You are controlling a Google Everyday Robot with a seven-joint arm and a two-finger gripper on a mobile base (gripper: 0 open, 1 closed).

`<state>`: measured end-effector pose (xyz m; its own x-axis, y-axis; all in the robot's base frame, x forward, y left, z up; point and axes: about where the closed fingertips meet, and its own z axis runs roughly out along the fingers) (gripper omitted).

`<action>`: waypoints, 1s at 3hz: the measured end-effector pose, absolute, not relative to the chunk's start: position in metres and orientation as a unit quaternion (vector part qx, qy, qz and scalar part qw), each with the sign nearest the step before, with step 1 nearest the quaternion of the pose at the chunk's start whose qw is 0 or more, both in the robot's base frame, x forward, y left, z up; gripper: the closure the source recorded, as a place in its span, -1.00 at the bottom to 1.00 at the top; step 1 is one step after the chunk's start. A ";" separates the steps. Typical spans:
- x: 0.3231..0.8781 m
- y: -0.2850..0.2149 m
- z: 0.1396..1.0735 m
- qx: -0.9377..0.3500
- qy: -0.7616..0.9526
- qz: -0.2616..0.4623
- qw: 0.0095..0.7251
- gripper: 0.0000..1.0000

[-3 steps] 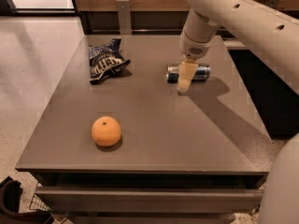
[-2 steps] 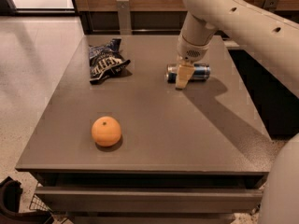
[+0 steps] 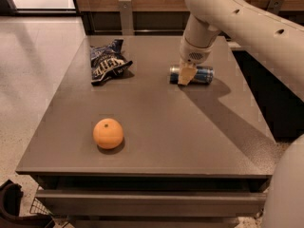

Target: Place redbull can upright

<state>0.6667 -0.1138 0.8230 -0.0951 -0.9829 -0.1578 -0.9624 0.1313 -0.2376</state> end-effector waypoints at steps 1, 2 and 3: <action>0.667 -0.113 0.821 -0.658 0.739 -0.036 0.138 1.00; 0.667 -0.113 0.822 -0.658 0.739 -0.036 0.138 1.00; 0.667 -0.113 0.823 -0.658 0.739 -0.036 0.138 1.00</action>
Offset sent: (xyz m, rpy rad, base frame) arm 0.0000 0.0004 -0.0016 -0.0004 0.0022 0.0008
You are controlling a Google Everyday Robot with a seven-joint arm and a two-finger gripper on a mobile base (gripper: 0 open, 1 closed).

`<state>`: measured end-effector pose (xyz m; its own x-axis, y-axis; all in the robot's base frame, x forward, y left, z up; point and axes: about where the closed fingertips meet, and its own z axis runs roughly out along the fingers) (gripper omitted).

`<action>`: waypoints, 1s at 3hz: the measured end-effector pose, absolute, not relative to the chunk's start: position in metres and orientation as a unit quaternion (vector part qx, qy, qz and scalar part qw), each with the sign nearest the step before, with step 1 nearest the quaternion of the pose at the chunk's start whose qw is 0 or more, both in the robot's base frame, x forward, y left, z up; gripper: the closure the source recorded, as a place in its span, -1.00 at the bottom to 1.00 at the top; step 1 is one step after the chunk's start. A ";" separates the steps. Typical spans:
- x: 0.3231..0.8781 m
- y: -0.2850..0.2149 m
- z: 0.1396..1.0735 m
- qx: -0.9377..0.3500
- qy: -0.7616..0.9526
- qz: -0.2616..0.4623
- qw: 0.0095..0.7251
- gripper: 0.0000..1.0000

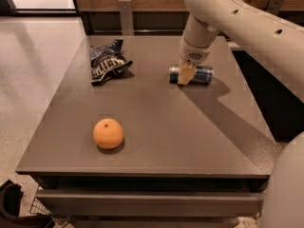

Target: Place redbull can upright

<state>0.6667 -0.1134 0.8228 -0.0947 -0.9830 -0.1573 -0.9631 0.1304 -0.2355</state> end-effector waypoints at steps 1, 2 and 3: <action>0.660 -0.123 0.853 -0.648 0.741 -0.005 0.175 1.00; 0.650 -0.134 0.882 -0.636 0.743 0.014 0.208 1.00; 0.645 -0.138 0.901 -0.627 0.735 0.042 0.255 1.00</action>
Offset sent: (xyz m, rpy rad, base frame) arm -0.0295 -0.0357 0.0969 0.2561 -0.0670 -0.0417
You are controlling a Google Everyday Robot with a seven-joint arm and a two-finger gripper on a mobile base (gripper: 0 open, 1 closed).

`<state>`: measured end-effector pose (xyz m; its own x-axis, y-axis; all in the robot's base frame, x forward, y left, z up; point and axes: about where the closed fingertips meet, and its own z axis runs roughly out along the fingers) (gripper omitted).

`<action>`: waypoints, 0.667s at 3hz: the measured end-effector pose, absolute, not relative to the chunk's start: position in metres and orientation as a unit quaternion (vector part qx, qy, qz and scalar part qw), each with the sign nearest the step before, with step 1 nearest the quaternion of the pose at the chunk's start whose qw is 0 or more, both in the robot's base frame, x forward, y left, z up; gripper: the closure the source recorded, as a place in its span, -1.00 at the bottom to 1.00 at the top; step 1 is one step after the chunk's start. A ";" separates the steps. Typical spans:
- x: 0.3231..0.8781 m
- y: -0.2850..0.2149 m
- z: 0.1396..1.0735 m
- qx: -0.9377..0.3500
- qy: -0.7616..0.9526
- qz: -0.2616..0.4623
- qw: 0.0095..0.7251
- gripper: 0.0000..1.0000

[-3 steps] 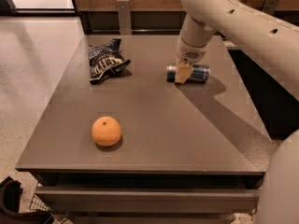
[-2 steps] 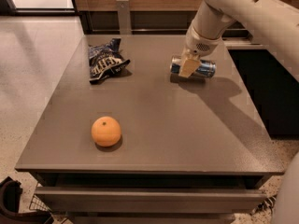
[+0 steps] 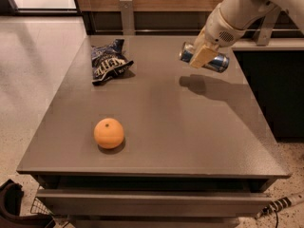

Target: Place redbull can upright

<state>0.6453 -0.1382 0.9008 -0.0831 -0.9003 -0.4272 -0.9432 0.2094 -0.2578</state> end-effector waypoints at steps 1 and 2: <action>0.645 -0.138 0.918 -0.610 0.714 0.092 0.332 1.00; 0.648 -0.131 0.932 -0.586 0.686 0.143 0.406 1.00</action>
Offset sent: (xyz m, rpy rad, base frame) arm 0.0032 0.0062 0.0596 0.5999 -0.2006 0.0533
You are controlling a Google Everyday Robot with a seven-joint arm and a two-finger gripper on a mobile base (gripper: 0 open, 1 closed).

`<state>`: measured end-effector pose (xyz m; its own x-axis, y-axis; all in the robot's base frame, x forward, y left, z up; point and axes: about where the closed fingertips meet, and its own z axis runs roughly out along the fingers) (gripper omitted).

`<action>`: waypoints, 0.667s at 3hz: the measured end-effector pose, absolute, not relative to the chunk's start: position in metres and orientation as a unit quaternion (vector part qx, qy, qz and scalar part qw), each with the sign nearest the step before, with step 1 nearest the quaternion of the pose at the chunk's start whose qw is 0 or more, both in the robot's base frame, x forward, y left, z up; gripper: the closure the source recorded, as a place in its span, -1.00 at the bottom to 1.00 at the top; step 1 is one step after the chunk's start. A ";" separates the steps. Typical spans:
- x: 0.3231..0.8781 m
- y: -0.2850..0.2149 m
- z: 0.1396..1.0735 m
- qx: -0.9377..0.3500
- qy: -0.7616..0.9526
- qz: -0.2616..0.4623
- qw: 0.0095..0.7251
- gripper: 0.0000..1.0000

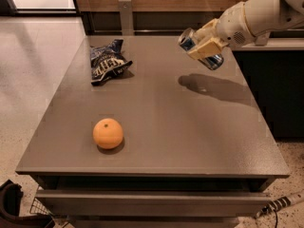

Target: Place redbull can upright

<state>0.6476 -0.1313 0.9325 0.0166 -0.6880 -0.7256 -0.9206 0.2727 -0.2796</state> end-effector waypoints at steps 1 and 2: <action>0.649 -0.124 0.946 -0.559 0.665 0.185 0.460 1.00; 0.649 -0.116 0.956 -0.535 0.643 0.226 0.500 1.00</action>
Offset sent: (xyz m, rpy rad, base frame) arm 0.0013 0.0149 0.0389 0.4322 -0.0783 0.0281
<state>0.6495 -0.1164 0.9560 0.0718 -0.4611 -0.8844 -0.9131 0.3264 -0.2443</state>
